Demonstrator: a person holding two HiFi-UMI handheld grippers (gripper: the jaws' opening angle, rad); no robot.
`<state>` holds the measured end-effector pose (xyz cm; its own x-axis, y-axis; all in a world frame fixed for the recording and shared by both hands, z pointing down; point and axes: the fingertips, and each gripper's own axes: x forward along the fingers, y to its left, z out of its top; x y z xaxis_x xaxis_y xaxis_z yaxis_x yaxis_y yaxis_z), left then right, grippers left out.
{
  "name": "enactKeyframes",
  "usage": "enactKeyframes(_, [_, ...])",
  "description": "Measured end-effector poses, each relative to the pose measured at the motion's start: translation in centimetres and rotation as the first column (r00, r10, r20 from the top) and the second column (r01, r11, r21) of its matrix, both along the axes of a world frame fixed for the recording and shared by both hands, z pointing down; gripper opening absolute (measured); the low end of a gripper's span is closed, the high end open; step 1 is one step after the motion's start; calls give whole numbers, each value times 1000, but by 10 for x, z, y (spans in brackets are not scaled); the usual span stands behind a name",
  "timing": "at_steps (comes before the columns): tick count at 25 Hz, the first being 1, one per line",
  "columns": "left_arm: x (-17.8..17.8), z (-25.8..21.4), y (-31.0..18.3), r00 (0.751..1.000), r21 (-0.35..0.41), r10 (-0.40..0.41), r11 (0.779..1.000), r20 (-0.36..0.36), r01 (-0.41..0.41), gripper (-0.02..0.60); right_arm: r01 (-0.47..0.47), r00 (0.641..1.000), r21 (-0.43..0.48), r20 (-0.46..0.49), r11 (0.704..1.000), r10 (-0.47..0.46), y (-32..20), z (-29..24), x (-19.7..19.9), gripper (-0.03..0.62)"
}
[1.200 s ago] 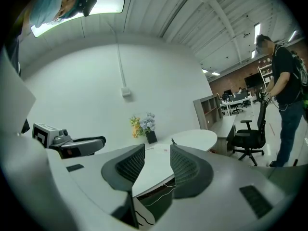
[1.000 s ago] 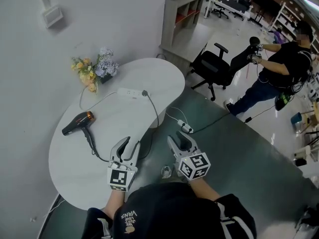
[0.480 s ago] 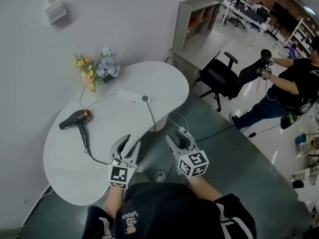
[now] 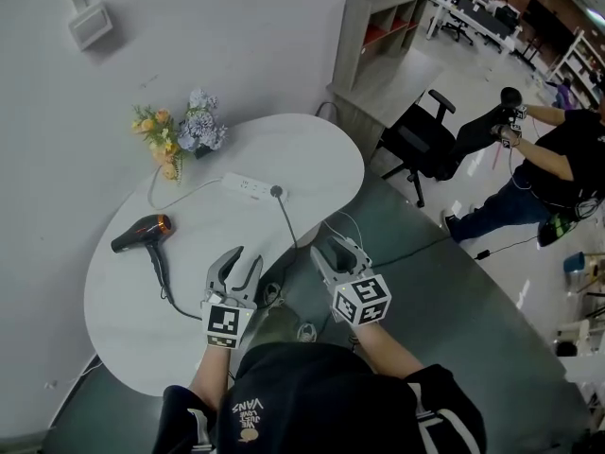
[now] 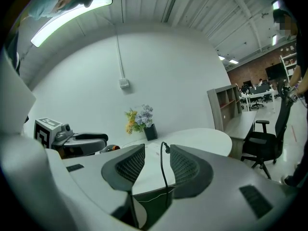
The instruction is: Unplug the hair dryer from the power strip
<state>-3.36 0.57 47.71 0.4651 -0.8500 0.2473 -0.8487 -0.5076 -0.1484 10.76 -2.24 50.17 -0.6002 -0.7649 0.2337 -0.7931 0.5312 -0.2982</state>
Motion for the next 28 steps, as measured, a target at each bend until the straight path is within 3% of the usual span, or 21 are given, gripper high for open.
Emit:
enactKeyframes(18, [-18,38,-98,995,-84,82,993,48,-78,150,-38,997,-82,-72,996,32,-95,48,-24,147])
enactKeyframes(28, [-28,69,-141,992,-148,104,985,75,-92,164,18,991,-109,-126,994,-32,-131,69,-44,147])
